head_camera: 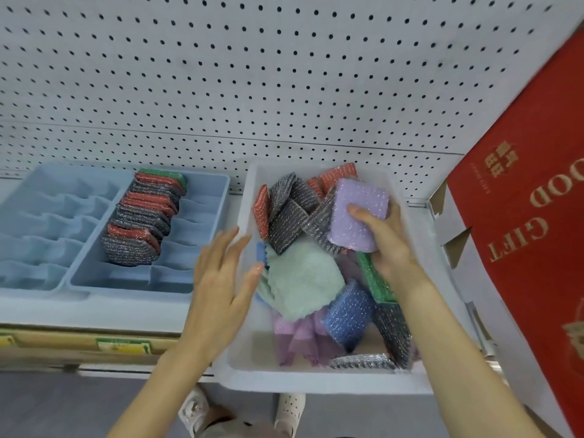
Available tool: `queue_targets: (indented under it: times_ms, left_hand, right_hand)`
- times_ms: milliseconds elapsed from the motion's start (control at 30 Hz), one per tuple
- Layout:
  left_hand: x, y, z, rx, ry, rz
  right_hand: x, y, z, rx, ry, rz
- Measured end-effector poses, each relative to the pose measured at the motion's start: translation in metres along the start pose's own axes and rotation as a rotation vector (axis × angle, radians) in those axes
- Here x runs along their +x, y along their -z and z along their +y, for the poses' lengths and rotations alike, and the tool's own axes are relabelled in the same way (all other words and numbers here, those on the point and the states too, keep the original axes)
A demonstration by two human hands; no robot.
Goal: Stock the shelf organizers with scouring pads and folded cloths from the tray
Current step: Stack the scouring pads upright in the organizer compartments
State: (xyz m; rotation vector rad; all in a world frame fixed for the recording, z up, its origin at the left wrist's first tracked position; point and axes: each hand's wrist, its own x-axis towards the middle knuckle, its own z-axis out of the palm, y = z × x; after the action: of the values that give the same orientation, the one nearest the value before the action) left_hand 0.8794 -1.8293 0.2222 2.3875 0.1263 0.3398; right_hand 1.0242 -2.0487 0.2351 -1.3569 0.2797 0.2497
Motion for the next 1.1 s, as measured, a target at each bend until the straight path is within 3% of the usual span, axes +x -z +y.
queue_targets:
  times_ms: [133,233,333,533,700,833,967,1100]
  left_hand:
    - [0.034,0.015,0.046,-0.508,0.163,-0.023]
    - [0.06,0.016,0.049,-0.817,0.31,-0.155]
    - [0.05,0.022,0.06,-0.821,0.313,-0.318]
    - [0.027,0.032,0.034,-0.973,0.521,-0.13]
    - [0.006,0.053,0.008,-1.001,0.572,0.102]
    - [-0.01,0.089,-0.027,-0.948,0.577,0.237]
    - [-0.03,0.131,-0.083,-0.995,0.701,0.29]
    - [-0.044,0.189,-0.148,-0.974,0.812,0.391]
  right_hand:
    - [-0.035,-0.006,-0.037,0.077,-0.02,-0.289]
    - [-0.061,-0.024,-0.04,0.077,-0.073,-0.436]
    - [-0.08,-0.042,-0.033,0.083,-0.063,-0.487]
    - [-0.094,-0.08,-0.005,0.173,-0.032,-0.32]
    - [-0.102,-0.129,0.022,-0.058,0.091,-0.148]
    - [-0.11,-0.17,0.042,-0.186,0.063,-0.255]
    - [-0.105,-0.208,0.06,-0.251,0.012,-0.356]
    - [-0.09,-0.253,0.065,-0.201,0.043,-0.191]
